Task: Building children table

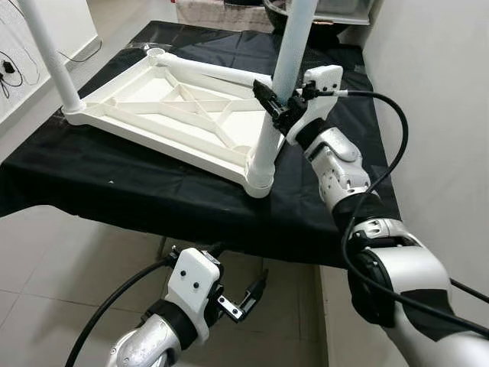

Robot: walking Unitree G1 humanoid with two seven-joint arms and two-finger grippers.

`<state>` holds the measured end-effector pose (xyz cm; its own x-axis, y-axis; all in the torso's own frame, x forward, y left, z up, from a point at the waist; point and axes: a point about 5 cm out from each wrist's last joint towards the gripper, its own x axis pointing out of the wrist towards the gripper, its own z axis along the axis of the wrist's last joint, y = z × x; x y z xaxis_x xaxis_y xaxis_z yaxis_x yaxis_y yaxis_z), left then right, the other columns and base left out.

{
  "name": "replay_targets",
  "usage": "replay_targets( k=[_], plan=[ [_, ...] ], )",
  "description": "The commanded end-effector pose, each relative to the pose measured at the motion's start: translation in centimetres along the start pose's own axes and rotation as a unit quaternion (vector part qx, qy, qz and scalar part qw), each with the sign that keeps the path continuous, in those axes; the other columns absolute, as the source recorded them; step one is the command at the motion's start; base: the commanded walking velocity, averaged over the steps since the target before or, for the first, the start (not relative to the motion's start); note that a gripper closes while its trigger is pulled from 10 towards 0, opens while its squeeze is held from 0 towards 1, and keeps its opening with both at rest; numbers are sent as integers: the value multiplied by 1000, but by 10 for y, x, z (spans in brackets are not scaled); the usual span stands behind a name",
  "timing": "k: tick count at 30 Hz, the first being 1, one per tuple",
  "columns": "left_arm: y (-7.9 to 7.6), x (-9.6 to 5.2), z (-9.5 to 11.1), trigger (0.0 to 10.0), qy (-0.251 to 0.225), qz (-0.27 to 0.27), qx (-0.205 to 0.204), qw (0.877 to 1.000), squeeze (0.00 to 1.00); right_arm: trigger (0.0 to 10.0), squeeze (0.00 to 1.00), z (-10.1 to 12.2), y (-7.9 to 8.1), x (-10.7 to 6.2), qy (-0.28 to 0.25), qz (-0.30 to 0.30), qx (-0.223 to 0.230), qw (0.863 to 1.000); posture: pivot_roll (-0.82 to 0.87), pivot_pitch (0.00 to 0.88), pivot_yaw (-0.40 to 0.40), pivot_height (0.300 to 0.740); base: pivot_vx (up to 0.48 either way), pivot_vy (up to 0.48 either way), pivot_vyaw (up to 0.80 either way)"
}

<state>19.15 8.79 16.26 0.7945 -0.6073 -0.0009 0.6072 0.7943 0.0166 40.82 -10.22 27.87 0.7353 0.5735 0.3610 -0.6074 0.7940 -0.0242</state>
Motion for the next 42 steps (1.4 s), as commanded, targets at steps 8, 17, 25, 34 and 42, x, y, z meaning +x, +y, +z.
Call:
replay_targets(
  k=[8, 17, 25, 34, 42],
  plan=[
    [-2, -6, -3, 10000, 12, 1, -2, 1000, 0, 0, 0, -88, 20, -47, 175, 130, 115, 969, 160, 243, -63, 740, 0, 0, 0],
    [-3, -5, -2, 10000, 10, -3, -3, 1000, 0, 0, 0, -85, 30, -52, 184, 253, 111, 943, 159, 248, -63, 740, 0, 0, 0],
    [-4, -5, -1, 10000, 11, -3, -3, 1000, 0, 0, 0, -80, 39, -49, 212, 331, 104, 914, 161, 252, -67, 740, 0, 0, 0],
    [-11, -10, 4, 10000, 9, -4, -7, 1000, 0, 0, 0, -70, 48, -45, 232, 416, 142, 868, 180, 293, -87, 740, 0, 0, 0],
    [-17, -15, 10, 10000, 6, -2, -10, 1000, 0, 0, 0, -59, 56, -32, 220, 438, 123, 863, 208, 319, -92, 740, 0, 0, 0]
  ],
)
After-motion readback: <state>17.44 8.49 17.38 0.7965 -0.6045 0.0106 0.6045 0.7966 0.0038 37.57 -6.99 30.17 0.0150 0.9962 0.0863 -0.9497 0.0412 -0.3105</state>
